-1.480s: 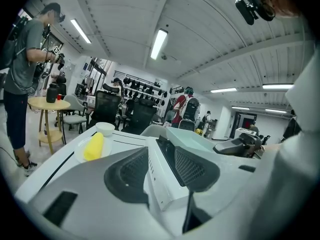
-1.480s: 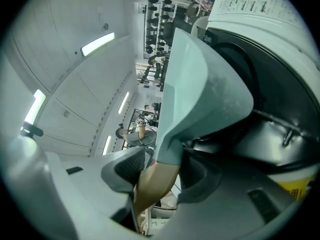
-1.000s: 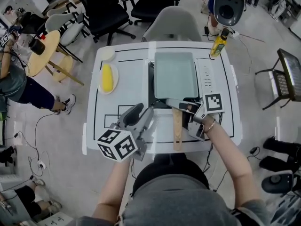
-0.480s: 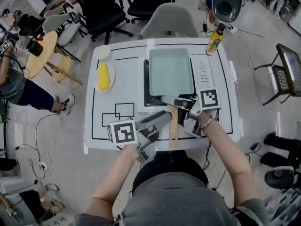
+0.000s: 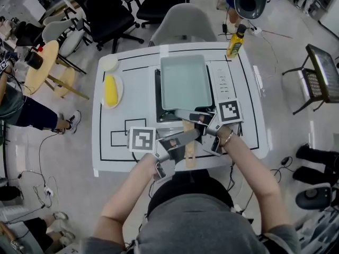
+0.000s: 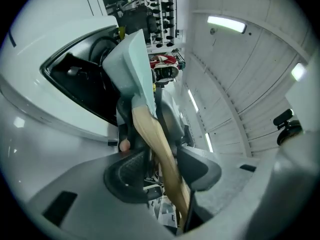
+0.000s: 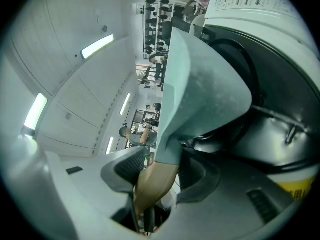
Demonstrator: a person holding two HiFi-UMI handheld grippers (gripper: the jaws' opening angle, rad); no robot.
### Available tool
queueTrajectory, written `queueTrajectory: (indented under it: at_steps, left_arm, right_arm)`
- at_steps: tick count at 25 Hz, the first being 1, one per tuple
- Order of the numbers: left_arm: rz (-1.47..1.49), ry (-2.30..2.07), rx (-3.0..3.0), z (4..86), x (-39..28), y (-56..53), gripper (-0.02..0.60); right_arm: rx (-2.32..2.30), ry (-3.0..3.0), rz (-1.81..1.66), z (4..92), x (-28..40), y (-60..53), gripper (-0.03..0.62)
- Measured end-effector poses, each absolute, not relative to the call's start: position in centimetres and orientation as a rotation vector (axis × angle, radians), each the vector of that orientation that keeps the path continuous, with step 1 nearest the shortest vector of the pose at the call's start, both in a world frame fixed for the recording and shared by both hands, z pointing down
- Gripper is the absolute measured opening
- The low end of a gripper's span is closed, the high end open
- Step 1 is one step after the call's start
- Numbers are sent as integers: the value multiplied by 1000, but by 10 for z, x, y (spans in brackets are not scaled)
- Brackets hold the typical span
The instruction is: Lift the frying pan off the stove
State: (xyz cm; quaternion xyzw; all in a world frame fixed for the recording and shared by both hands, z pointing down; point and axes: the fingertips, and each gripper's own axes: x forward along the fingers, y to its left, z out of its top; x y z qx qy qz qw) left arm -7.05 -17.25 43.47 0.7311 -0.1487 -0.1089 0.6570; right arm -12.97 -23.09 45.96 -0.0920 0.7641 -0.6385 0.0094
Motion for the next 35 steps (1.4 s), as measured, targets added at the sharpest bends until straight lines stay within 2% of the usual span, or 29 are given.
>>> queueTrajectory:
  at_steps: [12, 27, 35]
  left_arm:
    - [-215, -213, 1605, 432, -54, -175, 117]
    - [-161, -209, 1661, 434, -51, -169, 109]
    - [-148, -219, 1765, 415, -50, -169, 110]
  right_arm:
    - [-270, 2388, -1988, 459, -128, -230, 193]
    - [-230, 2459, -1919, 456, -132, -224, 198]
    - [-225, 2534, -1792, 427, -131, -225, 198]
